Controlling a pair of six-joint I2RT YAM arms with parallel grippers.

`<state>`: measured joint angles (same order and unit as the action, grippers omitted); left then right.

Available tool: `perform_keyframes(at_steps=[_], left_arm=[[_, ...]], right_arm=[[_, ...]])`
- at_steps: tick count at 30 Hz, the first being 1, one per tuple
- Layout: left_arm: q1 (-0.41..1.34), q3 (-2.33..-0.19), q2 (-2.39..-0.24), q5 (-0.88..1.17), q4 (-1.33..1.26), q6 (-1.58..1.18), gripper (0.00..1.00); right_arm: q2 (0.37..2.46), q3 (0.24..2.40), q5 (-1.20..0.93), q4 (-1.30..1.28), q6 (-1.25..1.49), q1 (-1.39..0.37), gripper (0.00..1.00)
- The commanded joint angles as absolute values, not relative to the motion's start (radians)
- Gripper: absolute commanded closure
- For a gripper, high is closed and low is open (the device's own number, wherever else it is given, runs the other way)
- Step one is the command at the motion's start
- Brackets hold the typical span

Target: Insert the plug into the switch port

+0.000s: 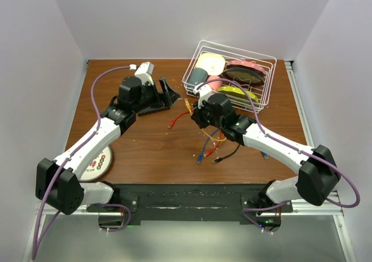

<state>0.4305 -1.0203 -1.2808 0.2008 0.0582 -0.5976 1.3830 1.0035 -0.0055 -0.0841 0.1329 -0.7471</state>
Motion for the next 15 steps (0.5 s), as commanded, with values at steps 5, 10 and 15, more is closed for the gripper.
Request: perform_keyframes(at_steps=[5, 10, 15], left_arm=[[0.514, -1.186, -1.380, 0.058, 0.245, -0.618, 0.19], [0.563, -1.270, -1.416, 0.009, 0.301, -0.627, 0.20], [0.577, -1.284, -1.424, 0.003, 0.298, -0.644, 0.22]], right_arm=[[1.362, 1.109, 0.291, -0.135, 0.089, -0.839, 1.00], [1.382, 1.131, 0.386, -0.150, 0.072, -0.897, 1.00], [1.384, 1.134, 0.411, -0.146, 0.071, -0.916, 1.00]])
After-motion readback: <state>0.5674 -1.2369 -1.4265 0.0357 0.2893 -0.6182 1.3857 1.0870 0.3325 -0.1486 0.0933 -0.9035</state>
